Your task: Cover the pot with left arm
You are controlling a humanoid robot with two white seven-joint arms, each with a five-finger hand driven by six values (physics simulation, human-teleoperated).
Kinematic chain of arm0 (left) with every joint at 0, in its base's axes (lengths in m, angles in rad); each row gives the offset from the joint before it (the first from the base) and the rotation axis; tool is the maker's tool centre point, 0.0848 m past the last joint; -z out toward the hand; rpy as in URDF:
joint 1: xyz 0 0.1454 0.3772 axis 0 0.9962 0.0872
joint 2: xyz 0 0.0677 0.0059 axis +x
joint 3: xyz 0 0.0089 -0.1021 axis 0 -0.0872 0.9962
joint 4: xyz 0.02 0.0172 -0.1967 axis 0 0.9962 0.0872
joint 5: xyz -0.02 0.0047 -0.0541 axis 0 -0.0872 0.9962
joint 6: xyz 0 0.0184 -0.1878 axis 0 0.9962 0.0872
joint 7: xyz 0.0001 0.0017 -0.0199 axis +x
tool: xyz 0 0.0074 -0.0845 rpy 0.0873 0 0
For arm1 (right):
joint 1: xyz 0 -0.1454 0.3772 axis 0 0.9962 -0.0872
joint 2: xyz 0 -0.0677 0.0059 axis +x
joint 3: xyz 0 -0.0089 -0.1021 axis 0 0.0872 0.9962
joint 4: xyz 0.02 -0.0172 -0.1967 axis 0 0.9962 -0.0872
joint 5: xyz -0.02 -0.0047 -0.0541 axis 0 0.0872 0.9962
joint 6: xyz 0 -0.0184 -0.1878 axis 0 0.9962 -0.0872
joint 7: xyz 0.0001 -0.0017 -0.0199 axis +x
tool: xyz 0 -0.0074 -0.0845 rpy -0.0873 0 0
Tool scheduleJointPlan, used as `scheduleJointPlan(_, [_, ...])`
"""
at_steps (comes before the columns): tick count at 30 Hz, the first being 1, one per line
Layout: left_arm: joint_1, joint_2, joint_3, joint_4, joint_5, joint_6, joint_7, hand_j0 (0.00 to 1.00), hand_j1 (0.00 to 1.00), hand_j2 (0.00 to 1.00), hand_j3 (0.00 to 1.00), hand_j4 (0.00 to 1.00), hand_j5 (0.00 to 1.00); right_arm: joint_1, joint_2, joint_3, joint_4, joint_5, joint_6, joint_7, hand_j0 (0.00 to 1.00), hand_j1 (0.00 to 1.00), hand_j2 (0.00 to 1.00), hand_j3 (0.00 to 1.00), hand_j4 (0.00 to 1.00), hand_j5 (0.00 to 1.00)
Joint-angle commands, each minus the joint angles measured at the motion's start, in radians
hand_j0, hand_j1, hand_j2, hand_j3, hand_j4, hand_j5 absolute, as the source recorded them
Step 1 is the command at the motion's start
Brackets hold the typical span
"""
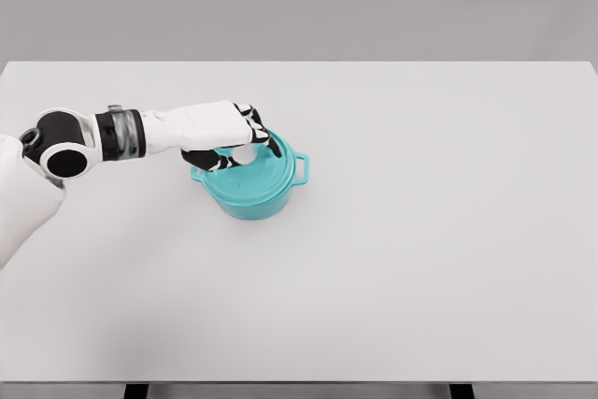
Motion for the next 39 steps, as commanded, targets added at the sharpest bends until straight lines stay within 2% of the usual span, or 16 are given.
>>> scheduleJointPlan(1, [0.000, 0.000, 0.000, 0.000, 0.004, 0.002, -0.008, 0.79, 0.79, 0.79, 0.79, 0.79, 0.79, 0.000, 0.000, 0.000, 0.000, 0.000, 0.000, 0.000, 1.00, 1.00, 1.00, 1.00, 1.00, 1.00])
scheduleJointPlan(23, [0.000, -0.014, 0.000, 0.015, -0.003, 0.002, -0.008, 0.81, 0.81, 0.81, 0.81, 0.81, 0.81, 0.000, 0.000, 0.000, 0.000, 0.000, 0.000, 0.000, 1.00, 1.00, 1.00, 1.00, 1.00, 1.00])
scheduleJointPlan(39, [0.003, -0.006, 0.006, 0.009, 0.001, 0.002, -0.008, 0.87, 0.87, 0.87, 0.87, 0.87, 0.87, 0.000, 0.000, 0.000, 0.000, 0.000, 0.000, 0.000, 1.00, 1.00, 1.00, 1.00, 1.00, 1.00])
